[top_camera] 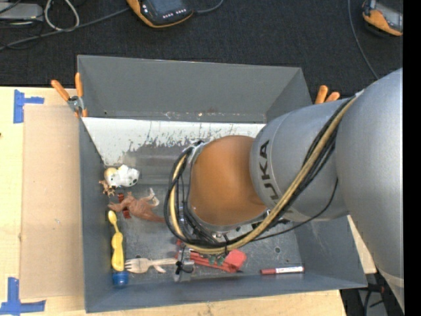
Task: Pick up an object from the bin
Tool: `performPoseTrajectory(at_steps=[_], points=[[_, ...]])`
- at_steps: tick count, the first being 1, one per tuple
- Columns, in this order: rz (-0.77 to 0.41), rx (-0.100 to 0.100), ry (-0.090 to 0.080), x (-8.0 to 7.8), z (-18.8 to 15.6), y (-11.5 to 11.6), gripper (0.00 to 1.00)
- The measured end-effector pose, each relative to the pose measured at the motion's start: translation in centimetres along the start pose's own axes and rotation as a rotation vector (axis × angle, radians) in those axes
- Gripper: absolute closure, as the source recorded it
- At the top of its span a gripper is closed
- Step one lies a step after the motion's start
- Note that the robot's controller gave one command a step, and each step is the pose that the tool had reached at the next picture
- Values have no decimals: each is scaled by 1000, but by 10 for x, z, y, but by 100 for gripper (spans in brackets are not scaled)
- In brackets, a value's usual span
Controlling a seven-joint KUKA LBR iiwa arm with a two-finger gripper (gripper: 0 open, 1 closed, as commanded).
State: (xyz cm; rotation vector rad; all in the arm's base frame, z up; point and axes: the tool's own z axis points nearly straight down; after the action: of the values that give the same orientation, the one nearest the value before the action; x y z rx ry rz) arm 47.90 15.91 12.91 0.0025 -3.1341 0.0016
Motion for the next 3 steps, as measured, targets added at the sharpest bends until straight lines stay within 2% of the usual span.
performPoseTrajectory(at_steps=[1,2,3], points=[[4,-1,-5,-2,-2,-1,0],[-56,0,0,2,-16,-67,0],[-296,-3,-1,-1,2,-90,0]])
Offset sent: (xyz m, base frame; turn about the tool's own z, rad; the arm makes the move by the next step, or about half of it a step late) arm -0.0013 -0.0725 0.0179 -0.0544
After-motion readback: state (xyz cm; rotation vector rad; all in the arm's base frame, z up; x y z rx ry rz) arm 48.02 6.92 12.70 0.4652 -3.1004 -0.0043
